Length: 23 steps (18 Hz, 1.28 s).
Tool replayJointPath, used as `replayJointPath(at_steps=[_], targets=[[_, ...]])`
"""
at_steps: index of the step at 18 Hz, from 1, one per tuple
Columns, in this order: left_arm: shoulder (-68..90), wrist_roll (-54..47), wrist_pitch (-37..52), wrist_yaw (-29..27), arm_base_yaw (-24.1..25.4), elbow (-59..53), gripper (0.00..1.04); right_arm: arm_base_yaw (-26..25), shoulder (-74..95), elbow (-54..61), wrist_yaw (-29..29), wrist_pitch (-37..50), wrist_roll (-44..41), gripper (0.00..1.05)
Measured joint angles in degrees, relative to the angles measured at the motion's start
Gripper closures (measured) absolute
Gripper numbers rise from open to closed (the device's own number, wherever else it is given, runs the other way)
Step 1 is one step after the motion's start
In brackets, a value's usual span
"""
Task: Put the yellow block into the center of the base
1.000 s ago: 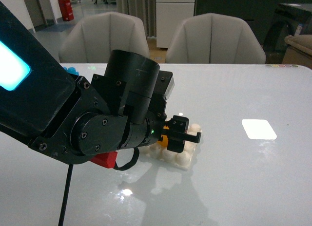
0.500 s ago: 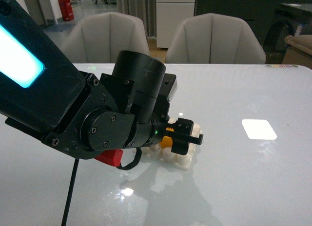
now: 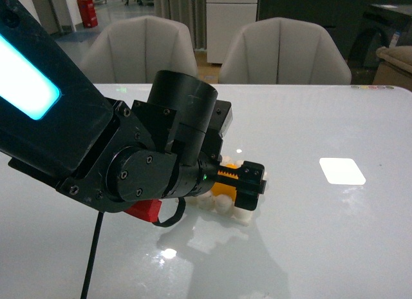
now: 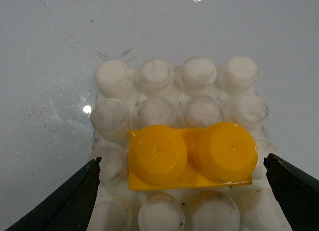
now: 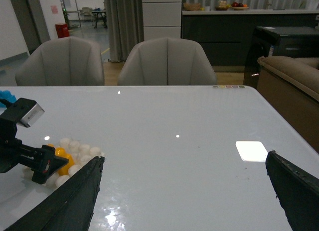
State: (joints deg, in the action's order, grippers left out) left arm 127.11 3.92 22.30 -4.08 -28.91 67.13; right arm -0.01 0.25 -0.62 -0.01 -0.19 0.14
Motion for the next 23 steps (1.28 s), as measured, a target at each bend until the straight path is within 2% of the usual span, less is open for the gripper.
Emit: replayJointPath(at_steps=[5, 7, 8, 9, 12, 15, 18, 20, 22, 23], targets=[[-0.76, 0.26, 0.48, 0.02, 0.57, -0.31, 0.07, 0.00, 0.00, 0.00, 0.00, 0.00, 0.00, 0.06], [-9.90, 2.12, 2.32, 2.38, 1.68, -5.29, 0.07, 0.00, 0.00, 0.00, 0.00, 0.00, 0.00, 0.06], [-21.64, 4.74, 6.05, 6.36, 3.85, -14.38, 0.07, 0.00, 0.00, 0.00, 0.00, 0.00, 0.00, 0.06], [-37.33, 4.90, 10.36, 10.51, 9.62, -25.97, 0.07, 0.00, 0.00, 0.00, 0.00, 0.00, 0.00, 0.06], [-49.99, 4.61, 7.37, 14.10, 15.93, -32.46, 0.07, 0.00, 0.00, 0.00, -0.02, 0.02, 0.00, 0.06], [-53.40, 3.74, 9.35, 12.85, 17.55, -34.53, 0.09, 0.00, 0.00, 0.00, 0.00, 0.00, 0.00, 0.06], [-57.51, 1.49, 14.80, 5.88, 19.10, -37.99, 0.18, 0.00, 0.00, 0.00, -0.02, 0.00, 0.00, 0.06], [-62.95, -0.50, 14.12, 1.60, 21.53, -41.16, 0.27, 0.00, 0.00, 0.00, 0.00, -0.02, -0.02, 0.06], [-73.37, -2.19, 10.49, 3.10, 28.65, -47.93, 0.45, 0.00, 0.00, 0.00, 0.00, -0.02, 0.00, 0.06], [-76.19, -2.47, 10.80, 2.84, 29.62, -49.83, 0.54, 0.00, 0.00, 0.00, 0.00, 0.04, 0.00, 0.06]])
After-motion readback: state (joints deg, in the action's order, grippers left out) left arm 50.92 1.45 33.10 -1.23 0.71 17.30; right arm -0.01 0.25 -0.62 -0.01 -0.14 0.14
